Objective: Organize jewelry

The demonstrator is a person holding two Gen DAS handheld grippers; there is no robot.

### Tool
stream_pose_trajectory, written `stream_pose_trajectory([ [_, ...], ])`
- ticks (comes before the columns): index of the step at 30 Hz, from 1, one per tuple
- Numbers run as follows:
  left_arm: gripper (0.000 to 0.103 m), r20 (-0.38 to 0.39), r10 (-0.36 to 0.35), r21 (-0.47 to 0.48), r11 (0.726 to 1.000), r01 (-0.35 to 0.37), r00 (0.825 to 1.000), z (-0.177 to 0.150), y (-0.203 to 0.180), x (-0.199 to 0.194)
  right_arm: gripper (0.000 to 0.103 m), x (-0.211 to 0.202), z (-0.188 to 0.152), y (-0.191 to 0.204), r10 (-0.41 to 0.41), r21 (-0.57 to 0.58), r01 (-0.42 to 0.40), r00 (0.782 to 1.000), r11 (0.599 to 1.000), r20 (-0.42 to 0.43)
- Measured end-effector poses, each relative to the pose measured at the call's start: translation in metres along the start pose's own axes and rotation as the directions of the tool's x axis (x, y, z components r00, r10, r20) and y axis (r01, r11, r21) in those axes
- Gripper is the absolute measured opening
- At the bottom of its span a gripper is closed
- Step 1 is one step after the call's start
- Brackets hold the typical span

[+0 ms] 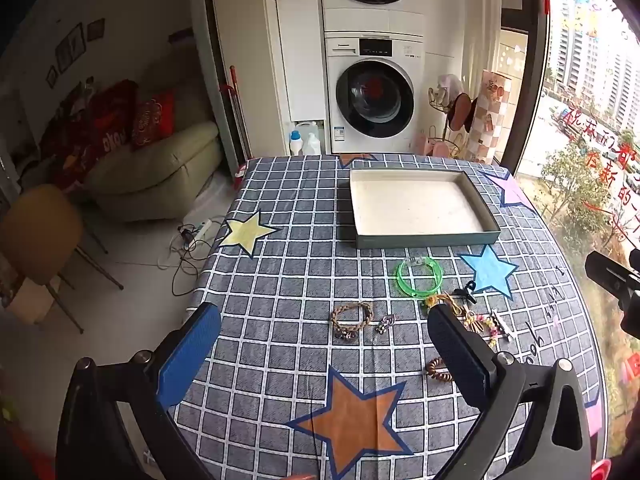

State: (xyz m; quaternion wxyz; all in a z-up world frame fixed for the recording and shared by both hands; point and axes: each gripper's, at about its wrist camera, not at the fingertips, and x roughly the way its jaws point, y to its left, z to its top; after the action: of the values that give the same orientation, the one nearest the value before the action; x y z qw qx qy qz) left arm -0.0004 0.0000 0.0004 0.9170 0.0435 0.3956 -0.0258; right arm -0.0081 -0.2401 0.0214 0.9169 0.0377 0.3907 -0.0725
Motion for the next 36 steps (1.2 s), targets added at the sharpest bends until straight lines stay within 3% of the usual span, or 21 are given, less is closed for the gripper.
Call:
stream_pose_trajectory([
  [6, 0.103, -0.017, 0.012, 0.000, 1.000, -0.012, 1.000, 0.003, 0.000, 0.004, 0.103, 0.001, 0.001, 0.002, 0.009, -0.004, -0.009, 1.000, 1.000, 0.000],
  [16, 0.103, 0.050, -0.002, -0.001, 1.000, 0.002, 0.999, 0.002, 0.003, -0.008, 0.103, -0.006, 0.003, 0.009, 0.005, -0.028, -0.004, 0.999, 1.000, 0.038],
  [36, 0.103, 0.080, -0.008, -0.015, 1.000, 0.009, 0.997, 0.005, 0.004, -0.010, 0.103, -0.006, 0.005, 0.011, 0.006, -0.029, -0.005, 0.999, 1.000, 0.053],
])
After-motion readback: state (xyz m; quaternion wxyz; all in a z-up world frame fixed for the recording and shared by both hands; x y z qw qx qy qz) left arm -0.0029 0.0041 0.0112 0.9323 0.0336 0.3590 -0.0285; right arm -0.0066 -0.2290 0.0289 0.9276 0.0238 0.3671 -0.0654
